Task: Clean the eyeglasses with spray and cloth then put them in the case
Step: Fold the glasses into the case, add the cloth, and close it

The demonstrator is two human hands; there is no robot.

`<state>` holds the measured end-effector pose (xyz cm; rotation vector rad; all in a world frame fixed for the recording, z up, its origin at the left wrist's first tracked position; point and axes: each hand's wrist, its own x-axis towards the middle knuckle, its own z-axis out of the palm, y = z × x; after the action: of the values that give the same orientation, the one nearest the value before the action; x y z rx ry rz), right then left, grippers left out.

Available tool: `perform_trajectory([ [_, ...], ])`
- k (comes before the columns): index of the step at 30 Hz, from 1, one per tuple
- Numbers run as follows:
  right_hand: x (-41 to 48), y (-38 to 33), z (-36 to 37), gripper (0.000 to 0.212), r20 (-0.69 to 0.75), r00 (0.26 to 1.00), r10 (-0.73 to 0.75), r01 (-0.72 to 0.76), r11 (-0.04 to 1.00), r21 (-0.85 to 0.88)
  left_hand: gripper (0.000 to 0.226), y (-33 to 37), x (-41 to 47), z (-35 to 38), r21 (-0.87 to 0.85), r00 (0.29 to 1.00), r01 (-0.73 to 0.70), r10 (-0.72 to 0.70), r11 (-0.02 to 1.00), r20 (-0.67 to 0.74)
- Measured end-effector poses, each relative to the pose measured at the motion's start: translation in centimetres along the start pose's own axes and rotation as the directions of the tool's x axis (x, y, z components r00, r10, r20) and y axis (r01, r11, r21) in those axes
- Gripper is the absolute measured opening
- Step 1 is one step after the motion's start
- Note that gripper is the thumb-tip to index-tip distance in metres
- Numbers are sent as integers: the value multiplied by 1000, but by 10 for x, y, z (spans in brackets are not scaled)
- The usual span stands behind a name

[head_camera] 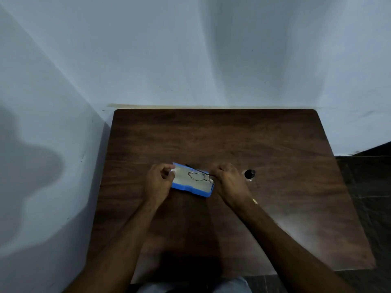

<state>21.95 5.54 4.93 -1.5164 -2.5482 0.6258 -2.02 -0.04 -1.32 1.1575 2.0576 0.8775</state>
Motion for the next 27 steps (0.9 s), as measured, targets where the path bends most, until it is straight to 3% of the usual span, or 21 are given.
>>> perform_trajectory([
  [8,3,-6,17,15,57,998,-37,39,999,-32,34,-21,-15,10,-66,998,55,-55,996,-10],
  [14,-14,-12,13,30,-89,995,-50,54,998,43,33,-21,-20,15,-2,1000,-16,16,1000,-1],
  [17,-30,-14,10,13,-176,982,-74,78,997,13,34,-23,-20,17,28,995,-88,89,996,-33],
  [23,-43,-8,31,15,-8,997,-72,72,997,8,31,-26,-19,19,46,992,-122,121,991,28],
  [27,-31,-7,36,19,5,1000,-16,16,997,-81,35,-33,-19,23,7,990,-123,122,992,69],
])
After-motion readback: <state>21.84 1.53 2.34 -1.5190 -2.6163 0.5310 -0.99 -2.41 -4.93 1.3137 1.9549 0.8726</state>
